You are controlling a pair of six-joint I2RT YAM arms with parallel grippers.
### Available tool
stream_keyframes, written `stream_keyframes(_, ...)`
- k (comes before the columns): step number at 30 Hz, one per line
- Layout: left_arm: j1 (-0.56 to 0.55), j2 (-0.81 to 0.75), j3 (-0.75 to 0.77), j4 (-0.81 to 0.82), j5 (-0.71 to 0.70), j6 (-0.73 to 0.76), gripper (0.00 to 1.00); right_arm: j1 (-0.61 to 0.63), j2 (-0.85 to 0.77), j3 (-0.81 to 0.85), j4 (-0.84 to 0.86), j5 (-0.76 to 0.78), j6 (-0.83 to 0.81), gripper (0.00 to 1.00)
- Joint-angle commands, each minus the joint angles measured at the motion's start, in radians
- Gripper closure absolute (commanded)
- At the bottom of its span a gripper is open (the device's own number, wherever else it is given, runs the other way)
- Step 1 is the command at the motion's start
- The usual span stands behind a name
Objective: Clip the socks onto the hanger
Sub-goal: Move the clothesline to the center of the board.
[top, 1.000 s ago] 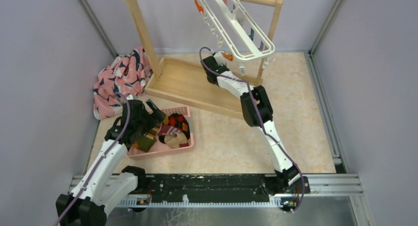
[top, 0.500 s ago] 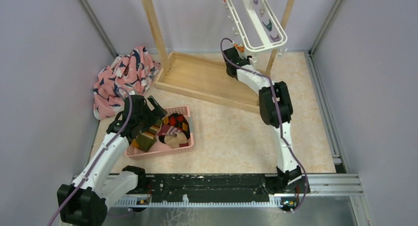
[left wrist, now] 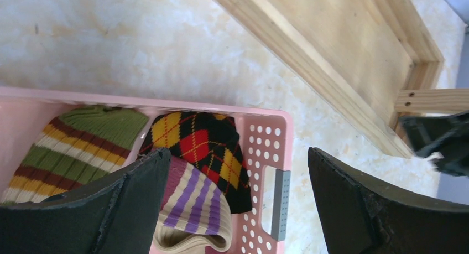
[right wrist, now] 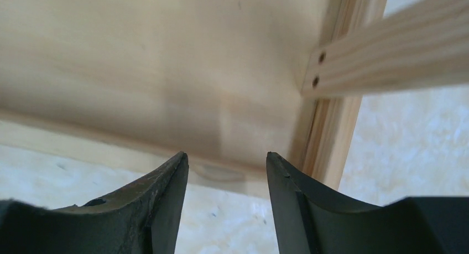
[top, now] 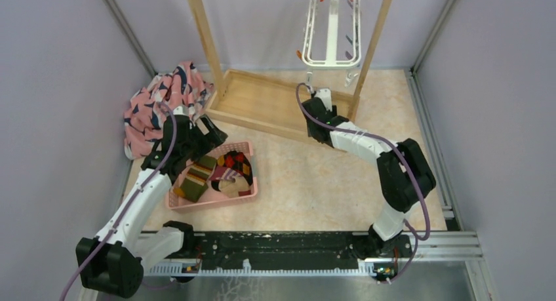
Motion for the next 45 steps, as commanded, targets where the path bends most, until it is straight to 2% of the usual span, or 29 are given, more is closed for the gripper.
stream_keyframes(1, -0.005, -0.015, 0.042, 0.071, 0.084, 0.037, 0.01, -0.007, -0.051, -0.079, 0.003, -0.034, 0.019, 0.48)
stream_keyframes(5, -0.005, -0.015, 0.046, 0.051, 0.069, 0.039, 0.01, 0.025, -0.185, -0.201, 0.073, -0.136, -0.027, 0.47)
stream_keyframes(10, -0.005, -0.083, 0.01, 0.068, 0.053, 0.068, 0.01, 0.138, -0.403, -0.309, 0.043, -0.07, -0.083, 0.46)
stream_keyframes(12, -0.005, -0.122, -0.017, 0.099, 0.055, 0.083, 0.01, 0.162, -0.524, -0.341, 0.046, -0.144, -0.11, 0.46)
stream_keyframes(15, -0.005, -0.151, -0.033, 0.128, 0.069, 0.095, 0.01, 0.164, -0.719, -0.347, 0.066, -0.302, -0.132, 0.46)
stream_keyframes(19, -0.005, -0.152, -0.032, 0.128, 0.079, 0.087, 0.01, 0.164, -0.879, -0.254, 0.047, -0.359, -0.167, 0.43)
stream_keyframes(24, -0.005, -0.187, -0.053, 0.145, 0.071, 0.082, 0.03, 0.163, -0.834, -0.019, 0.003, -0.328, -0.238, 0.42)
stream_keyframes(32, -0.005, -0.242, -0.063, 0.101, 0.044, 0.082, 0.03, 0.164, -0.683, 0.295, 0.115, -0.313, -0.35, 0.42)
stream_keyframes(36, -0.005, -0.26, -0.051, 0.071, 0.039, 0.088, 0.03, 0.164, -0.575, 0.432, 0.186, -0.192, -0.449, 0.44)
stream_keyframes(38, -0.005, -0.271, -0.043, 0.058, 0.039, 0.092, 0.02, 0.162, -0.523, 0.45, 0.259, -0.115, -0.515, 0.49)
stream_keyframes(41, -0.005, -0.291, -0.044, 0.047, -0.005, 0.102, 0.02, 0.157, -0.441, 0.474, 0.362, -0.035, -0.587, 0.64)
stream_keyframes(45, -0.005, -0.3, -0.048, 0.031, -0.014, 0.106, 0.02, 0.117, -0.341, 0.546, 0.43, -0.016, -0.607, 0.92)
